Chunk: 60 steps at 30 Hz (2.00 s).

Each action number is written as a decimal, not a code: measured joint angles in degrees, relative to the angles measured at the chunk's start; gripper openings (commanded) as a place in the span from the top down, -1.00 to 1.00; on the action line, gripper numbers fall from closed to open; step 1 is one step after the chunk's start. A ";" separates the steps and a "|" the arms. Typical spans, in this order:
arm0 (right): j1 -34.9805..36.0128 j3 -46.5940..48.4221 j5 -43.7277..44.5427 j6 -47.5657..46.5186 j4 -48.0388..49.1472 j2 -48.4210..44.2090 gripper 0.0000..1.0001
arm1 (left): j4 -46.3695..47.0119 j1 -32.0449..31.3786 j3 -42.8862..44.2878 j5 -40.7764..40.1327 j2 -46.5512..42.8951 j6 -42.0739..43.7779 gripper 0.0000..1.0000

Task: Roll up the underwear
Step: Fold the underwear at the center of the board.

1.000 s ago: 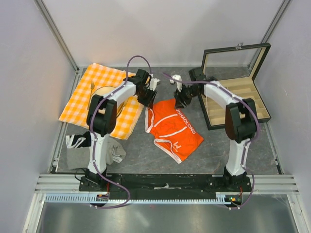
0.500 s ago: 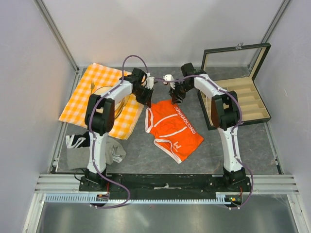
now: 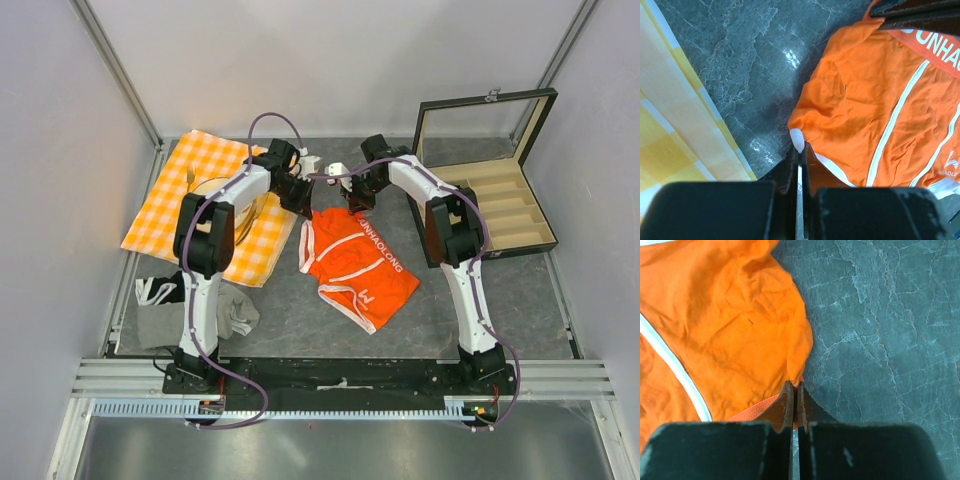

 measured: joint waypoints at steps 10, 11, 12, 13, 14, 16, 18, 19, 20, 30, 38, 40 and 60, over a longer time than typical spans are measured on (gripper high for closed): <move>-0.63 -3.28 -0.66 2.86 1.09 -5.70 1.00 | 1.75 1.11 -0.72 1.53 -1.57 -1.84 0.97; -0.85 -4.44 -0.94 3.41 1.62 -7.43 1.00 | 1.81 1.16 -1.16 1.75 -2.32 -1.97 0.97; -1.05 -5.44 -1.22 3.80 2.08 -8.94 1.00 | 1.88 1.18 -1.49 1.92 -2.95 -2.14 0.97; -1.36 -6.93 -1.64 4.39 2.73 -11.02 1.00 | 2.23 1.20 -1.97 2.12 -3.80 -2.38 0.97; -1.55 -8.24 -1.95 4.83 3.21 -12.87 1.00 | 2.60 1.25 -2.62 2.62 -4.87 -2.71 0.97; -1.86 -10.71 -2.47 5.25 4.15 -16.00 1.00 | 3.32 1.25 -3.63 3.28 -6.62 -3.39 0.97; -2.14 -13.77 -3.04 5.53 5.16 -19.19 1.00 | 4.31 1.25 -4.92 4.22 -8.46 -4.11 0.97; -2.21 -15.43 -3.17 5.68 5.62 -20.65 1.00 | 4.92 1.25 -5.88 4.87 -9.51 -4.70 0.97; -2.23 -17.05 -3.32 5.84 6.08 -21.97 1.00 | 5.57 1.25 -7.04 5.49 -10.60 -5.25 0.97; -2.71 -33.29 -5.53 4.57 8.48 -32.24 1.00 | 13.44 -2.16 -22.99 11.02 -20.37 -11.87 0.97; -4.46 -44.57 -6.25 0.72 9.22 -40.83 1.00 | 19.91 -9.25 -33.35 11.87 -26.27 -18.21 0.97; -4.87 -46.60 -6.49 -0.17 9.18 -42.45 1.00 | 21.75 -10.91 -34.93 11.76 -27.87 -19.80 0.97; -9.29 -60.87 -7.58 -5.46 9.35 -52.70 1.00 | 31.39 -22.88 -44.06 5.99 -32.92 -30.47 0.97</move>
